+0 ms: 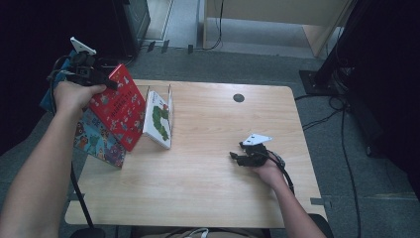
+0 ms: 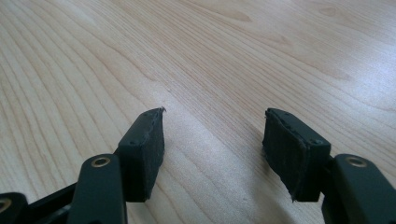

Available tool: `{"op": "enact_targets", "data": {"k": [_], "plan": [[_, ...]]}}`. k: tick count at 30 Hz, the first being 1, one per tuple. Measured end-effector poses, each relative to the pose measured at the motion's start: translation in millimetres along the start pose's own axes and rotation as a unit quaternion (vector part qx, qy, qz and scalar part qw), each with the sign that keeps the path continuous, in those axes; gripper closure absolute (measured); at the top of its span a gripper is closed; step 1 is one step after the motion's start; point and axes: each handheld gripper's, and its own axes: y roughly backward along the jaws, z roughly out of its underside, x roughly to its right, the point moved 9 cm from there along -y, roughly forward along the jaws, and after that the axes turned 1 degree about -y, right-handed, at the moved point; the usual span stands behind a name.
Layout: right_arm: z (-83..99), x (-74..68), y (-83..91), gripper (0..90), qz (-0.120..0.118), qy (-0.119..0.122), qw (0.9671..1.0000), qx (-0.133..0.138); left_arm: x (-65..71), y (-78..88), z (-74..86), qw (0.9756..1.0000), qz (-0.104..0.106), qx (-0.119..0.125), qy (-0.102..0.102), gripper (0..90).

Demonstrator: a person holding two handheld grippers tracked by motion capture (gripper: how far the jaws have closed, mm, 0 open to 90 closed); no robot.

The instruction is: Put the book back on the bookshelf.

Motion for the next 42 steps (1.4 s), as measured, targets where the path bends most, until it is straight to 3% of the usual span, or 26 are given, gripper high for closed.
{"op": "enact_targets", "data": {"k": [6,21,29,35,38,42], "plan": [[0.1,-0.3,0.1,38.6,0.000,-0.001,1.0000,0.000,0.7,4.8,-2.8,0.9999,0.003,0.010,-0.004,62.3],[0.1,-0.3,0.1,38.5,-0.001,-0.001,1.0000,0.000,0.8,19.5,-8.1,0.9992,0.002,0.037,-0.015,52.7],[0.2,-0.4,0.0,37.8,-0.002,0.001,1.0000,-0.001,-0.9,21.7,-4.8,0.9997,0.002,0.024,-0.011,50.2],[-0.2,-0.6,-0.4,37.4,-0.002,0.001,1.0000,-0.001,-3.8,9.0,1.0,0.9992,-0.033,-0.011,-0.020,59.4],[-0.2,-0.6,-0.4,37.3,-0.003,0.001,1.0000,-0.001,-6.9,7.8,0.8,0.9991,-0.038,-0.017,-0.002,67.0],[-0.3,-0.4,-0.5,37.3,-0.003,0.002,1.0000,-0.001,-10.8,7.5,1.3,0.9990,-0.037,-0.023,0.007,75.9]]}}
